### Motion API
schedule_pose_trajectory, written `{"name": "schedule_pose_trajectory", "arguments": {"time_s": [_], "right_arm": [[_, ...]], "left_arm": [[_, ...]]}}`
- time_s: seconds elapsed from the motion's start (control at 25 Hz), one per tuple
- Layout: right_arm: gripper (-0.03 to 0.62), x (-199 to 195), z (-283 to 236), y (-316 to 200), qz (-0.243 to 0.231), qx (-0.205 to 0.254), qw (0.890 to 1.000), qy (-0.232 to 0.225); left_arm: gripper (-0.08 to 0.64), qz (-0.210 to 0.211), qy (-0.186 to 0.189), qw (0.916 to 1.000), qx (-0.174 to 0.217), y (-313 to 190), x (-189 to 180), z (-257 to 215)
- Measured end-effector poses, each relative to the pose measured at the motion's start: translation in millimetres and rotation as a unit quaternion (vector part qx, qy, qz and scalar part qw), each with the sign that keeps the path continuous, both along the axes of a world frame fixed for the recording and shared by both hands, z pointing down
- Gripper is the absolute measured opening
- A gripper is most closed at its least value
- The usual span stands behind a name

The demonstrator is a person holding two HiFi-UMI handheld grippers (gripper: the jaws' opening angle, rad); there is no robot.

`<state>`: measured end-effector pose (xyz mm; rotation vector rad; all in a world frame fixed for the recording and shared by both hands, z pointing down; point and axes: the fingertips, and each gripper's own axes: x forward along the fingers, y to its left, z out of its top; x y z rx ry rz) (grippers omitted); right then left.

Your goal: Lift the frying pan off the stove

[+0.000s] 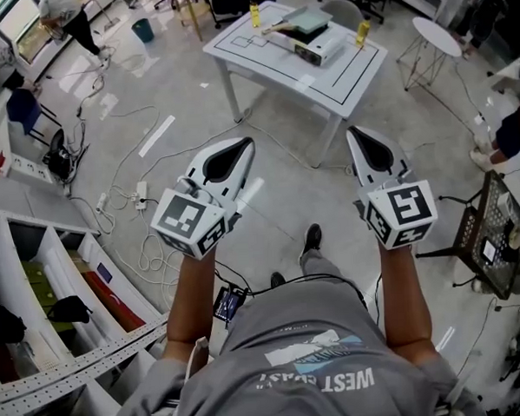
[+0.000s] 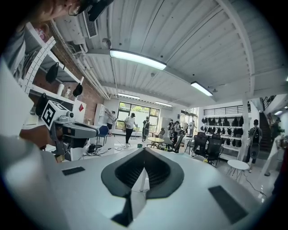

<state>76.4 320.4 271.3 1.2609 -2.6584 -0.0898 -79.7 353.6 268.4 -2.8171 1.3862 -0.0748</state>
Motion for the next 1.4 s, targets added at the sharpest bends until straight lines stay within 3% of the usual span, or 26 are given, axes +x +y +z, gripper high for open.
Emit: {"name": "schedule_pose_trajectory", "arguments": {"time_s": [0.8, 1.4], "right_arm": [[0.012, 33, 10, -197, -0.056, -0.012, 0.998, -0.033], [0.012, 52, 12, -292, -0.092, -0.017, 0.994, -0.05]], "left_arm": [[-0.002, -0.073, -0.022, 0.9967, -0.026, -167, 28, 10], [-0.002, -0.115, -0.042, 0.992, -0.03, -244, 49, 7]]}}
